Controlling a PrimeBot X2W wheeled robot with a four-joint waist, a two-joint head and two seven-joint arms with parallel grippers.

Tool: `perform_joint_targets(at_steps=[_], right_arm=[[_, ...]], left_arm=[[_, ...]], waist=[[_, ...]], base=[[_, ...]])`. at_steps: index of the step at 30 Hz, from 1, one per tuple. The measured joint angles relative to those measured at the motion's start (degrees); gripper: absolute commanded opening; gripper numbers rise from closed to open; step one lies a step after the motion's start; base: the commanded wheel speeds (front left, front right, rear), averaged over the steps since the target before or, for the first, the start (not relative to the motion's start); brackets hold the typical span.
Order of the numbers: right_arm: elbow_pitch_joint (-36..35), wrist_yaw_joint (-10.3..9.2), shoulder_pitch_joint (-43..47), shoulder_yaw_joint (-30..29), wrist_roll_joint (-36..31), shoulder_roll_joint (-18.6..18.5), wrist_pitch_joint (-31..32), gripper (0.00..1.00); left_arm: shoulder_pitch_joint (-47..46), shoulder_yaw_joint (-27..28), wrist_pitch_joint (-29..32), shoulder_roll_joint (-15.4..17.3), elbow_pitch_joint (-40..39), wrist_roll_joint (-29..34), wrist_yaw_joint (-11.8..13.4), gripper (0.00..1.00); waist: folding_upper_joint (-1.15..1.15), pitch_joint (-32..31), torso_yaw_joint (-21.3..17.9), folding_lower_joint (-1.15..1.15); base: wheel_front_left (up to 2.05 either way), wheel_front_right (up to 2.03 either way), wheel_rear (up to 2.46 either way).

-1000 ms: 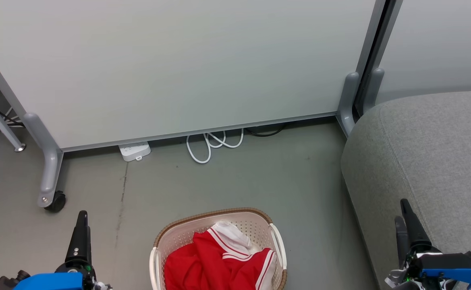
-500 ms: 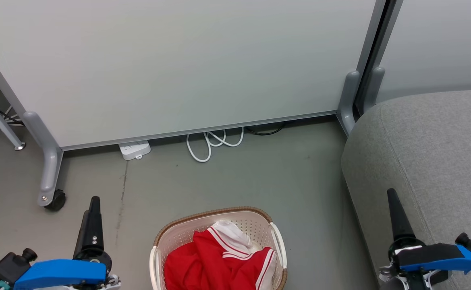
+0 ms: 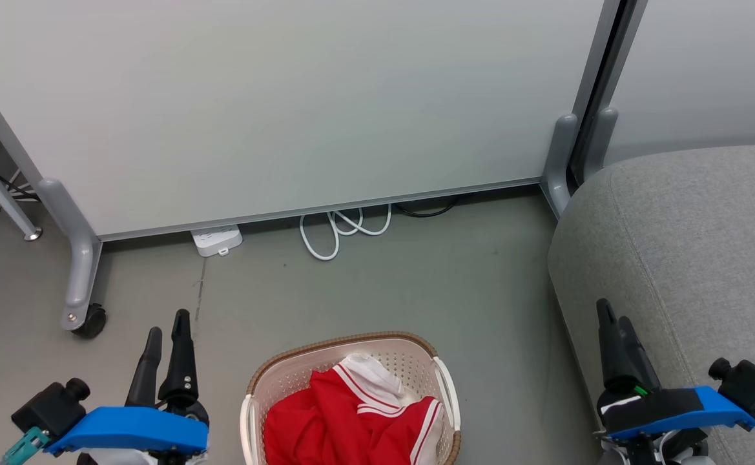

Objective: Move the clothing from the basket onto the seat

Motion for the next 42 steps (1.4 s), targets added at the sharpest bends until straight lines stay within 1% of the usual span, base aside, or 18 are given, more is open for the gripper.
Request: perform_joint_targets(at_steps=[20,42], right_arm=[[1.7,0.0,-0.2,1.8,-15.4,0.0,-3.6,1.0],[2.9,0.01,-1.1,2.4,-28.1,-0.1,-6.6,1.0]], left_arm=[[-1.4,-3.3,-3.6,0.6,2.0,15.4,0.5,1.0],[-2.5,-5.0,-6.6,0.8,2.8,27.7,0.9,1.0]], waist=[[0.0,-0.2,0.2,-0.01],[0.0,0.1,0.6,-0.01]], base=[[0.0,0.0,0.0],[0.0,0.0,0.0]])
